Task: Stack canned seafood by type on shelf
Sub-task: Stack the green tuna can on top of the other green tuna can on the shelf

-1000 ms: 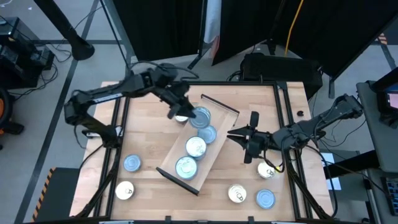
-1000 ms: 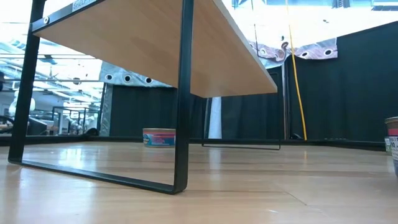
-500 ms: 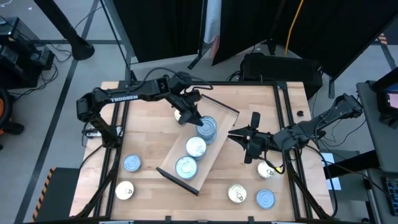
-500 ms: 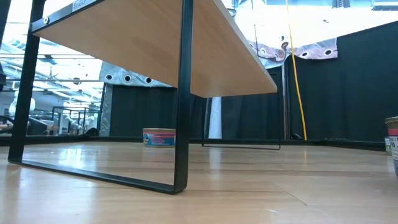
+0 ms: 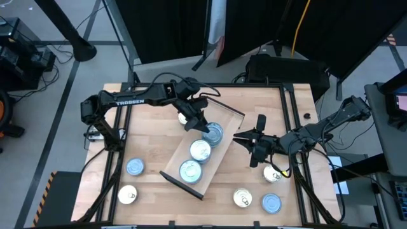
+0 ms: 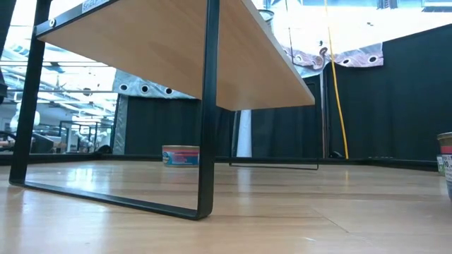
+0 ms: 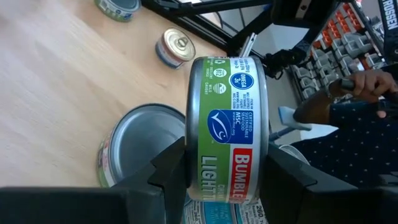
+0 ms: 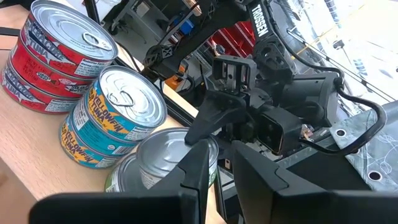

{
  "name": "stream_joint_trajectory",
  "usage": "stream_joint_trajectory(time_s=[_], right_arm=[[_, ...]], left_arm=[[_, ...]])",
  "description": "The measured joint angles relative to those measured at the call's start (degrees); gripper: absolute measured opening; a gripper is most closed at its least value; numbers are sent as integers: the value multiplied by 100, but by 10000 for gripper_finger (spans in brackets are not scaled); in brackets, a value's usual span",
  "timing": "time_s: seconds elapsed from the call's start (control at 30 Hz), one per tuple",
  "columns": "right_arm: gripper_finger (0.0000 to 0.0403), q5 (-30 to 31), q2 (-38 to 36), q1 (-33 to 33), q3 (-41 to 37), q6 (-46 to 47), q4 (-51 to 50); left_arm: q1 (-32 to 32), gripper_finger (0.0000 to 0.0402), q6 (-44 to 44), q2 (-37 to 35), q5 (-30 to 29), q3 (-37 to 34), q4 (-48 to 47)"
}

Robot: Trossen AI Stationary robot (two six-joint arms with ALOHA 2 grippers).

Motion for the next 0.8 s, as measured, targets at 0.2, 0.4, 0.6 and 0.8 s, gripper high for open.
stream_joint_trajectory(time_s=[0.2,0.4,0.6,0.8], right_arm=[[61,-1,0,0,0,4,0],[61,-2,0,0,0,26,0],[61,-3,0,0,0,28,0],[61,-4,0,0,0,28,0]], left_arm=[[-24,162,2,28,-351,0,-26],[-23,167,7,39,-467,0,-53],[-24,197,11,37,-483,2,-57],[-24,232,55,37,-538,2,-32]])
